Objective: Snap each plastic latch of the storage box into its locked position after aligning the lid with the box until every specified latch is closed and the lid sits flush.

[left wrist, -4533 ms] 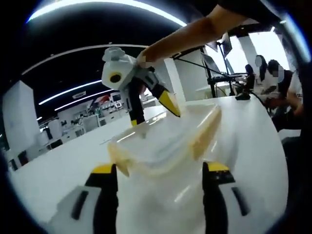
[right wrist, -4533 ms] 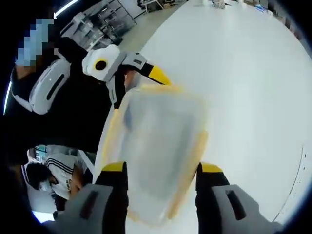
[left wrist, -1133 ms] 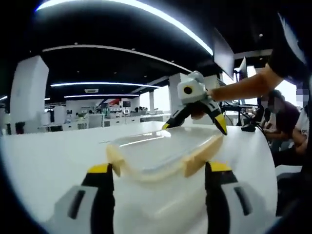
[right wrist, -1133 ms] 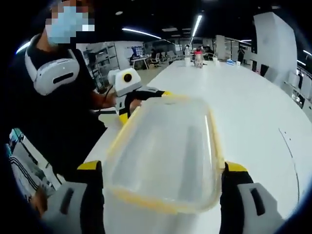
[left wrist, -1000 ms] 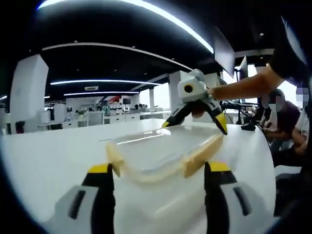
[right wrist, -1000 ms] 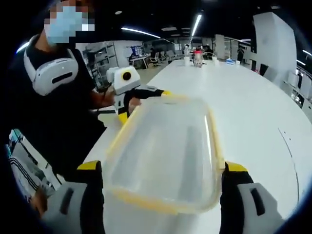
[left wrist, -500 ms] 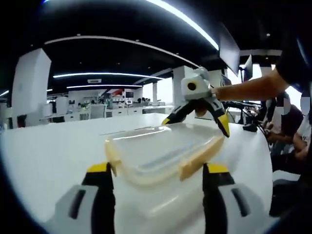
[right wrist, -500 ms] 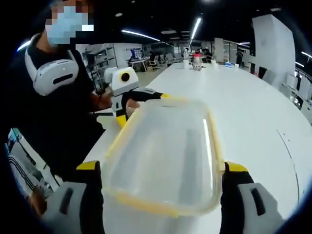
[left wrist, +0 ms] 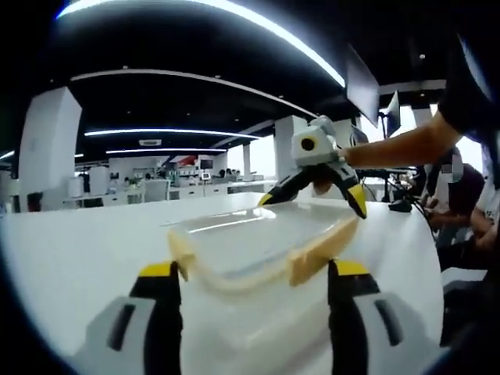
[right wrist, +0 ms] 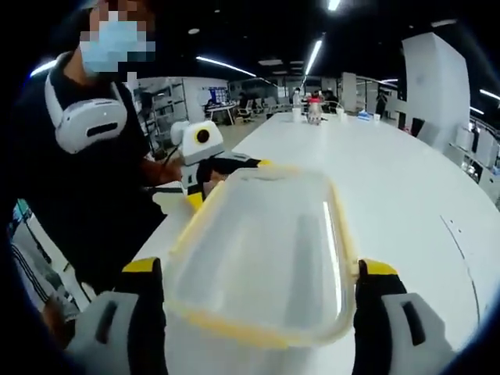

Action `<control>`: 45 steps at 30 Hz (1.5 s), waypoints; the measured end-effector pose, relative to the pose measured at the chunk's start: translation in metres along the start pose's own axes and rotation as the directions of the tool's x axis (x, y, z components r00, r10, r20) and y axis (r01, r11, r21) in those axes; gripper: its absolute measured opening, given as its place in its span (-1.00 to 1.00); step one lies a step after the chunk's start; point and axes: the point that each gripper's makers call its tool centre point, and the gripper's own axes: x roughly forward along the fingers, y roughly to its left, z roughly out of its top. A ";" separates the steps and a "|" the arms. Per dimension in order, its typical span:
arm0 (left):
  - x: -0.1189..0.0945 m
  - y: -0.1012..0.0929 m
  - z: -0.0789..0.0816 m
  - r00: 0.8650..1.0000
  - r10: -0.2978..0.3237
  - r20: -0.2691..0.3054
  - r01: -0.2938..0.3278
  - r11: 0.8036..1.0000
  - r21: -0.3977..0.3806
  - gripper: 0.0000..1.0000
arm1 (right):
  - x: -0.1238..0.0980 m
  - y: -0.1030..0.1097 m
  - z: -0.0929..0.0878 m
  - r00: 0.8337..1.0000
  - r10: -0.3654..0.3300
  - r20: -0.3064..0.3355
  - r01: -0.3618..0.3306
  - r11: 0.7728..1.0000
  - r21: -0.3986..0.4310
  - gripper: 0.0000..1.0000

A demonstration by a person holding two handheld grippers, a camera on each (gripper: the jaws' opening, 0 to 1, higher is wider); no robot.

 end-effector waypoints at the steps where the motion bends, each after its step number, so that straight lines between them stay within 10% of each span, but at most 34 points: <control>1: 0.000 0.000 0.000 1.000 0.001 -0.001 -0.001 1.000 0.000 0.50 | 0.000 0.000 0.000 1.000 0.000 -0.002 0.000 1.000 0.000 1.00; 6: 0.003 -0.002 -0.001 0.999 0.026 -0.029 -0.025 1.000 0.018 0.50 | 0.001 0.000 -0.001 1.000 0.000 -0.010 0.000 1.000 0.001 1.00; 7: 0.004 0.003 -0.004 0.997 0.069 -0.044 -0.063 0.990 0.128 0.50 | 0.001 0.000 -0.001 1.000 0.000 -0.011 0.000 1.000 0.000 1.00; 45: 0.001 0.002 -0.004 0.998 0.036 0.041 -0.037 0.999 0.024 0.29 | -0.008 -0.018 -0.003 1.000 -0.005 -0.009 0.005 1.000 0.004 1.00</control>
